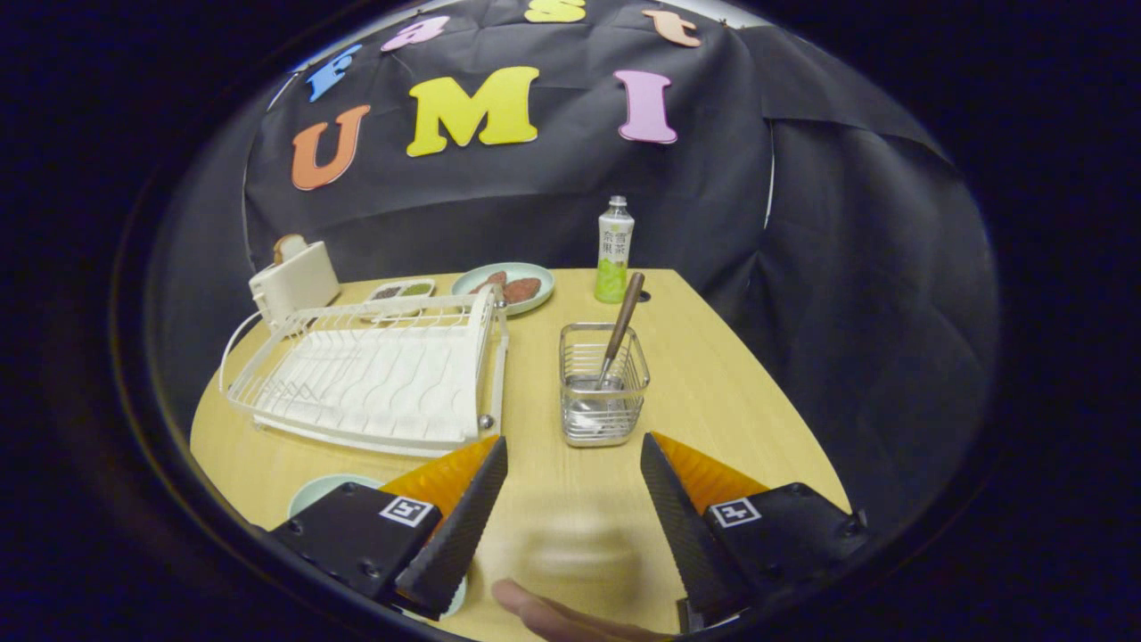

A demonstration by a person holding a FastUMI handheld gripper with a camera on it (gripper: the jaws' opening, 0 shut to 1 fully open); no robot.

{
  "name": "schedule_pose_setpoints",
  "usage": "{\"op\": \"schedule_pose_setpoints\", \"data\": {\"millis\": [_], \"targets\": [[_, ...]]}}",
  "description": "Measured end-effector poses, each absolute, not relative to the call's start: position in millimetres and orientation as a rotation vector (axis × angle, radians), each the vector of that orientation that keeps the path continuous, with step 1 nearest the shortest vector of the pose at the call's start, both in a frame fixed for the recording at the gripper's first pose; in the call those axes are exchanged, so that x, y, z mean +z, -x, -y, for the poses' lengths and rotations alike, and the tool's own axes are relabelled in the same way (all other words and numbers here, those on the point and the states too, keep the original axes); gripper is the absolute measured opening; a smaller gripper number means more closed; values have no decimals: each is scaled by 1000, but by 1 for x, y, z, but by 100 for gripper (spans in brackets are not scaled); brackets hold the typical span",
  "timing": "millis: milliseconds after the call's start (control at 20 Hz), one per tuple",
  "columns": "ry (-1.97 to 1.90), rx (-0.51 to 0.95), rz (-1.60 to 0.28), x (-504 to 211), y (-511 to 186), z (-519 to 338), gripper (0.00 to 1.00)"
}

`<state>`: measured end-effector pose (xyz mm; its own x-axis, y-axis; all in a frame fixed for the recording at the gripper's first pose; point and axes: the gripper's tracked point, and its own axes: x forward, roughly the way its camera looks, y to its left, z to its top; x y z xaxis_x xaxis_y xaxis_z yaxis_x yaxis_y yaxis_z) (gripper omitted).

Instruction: Take the plate from the dish rack, then take the spoon from the basket and place it into the plate.

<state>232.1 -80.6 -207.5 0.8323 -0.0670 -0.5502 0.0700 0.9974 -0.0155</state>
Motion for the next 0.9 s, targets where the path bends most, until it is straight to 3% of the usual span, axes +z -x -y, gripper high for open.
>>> {"op": "schedule_pose_setpoints", "data": {"millis": [300,550,900], "targets": [[18,-63,-419,-172,-304,102,97],[-96,-63,-322,-186,-365,130,97],[-181,13,-323,-204,-412,127,90]]}}
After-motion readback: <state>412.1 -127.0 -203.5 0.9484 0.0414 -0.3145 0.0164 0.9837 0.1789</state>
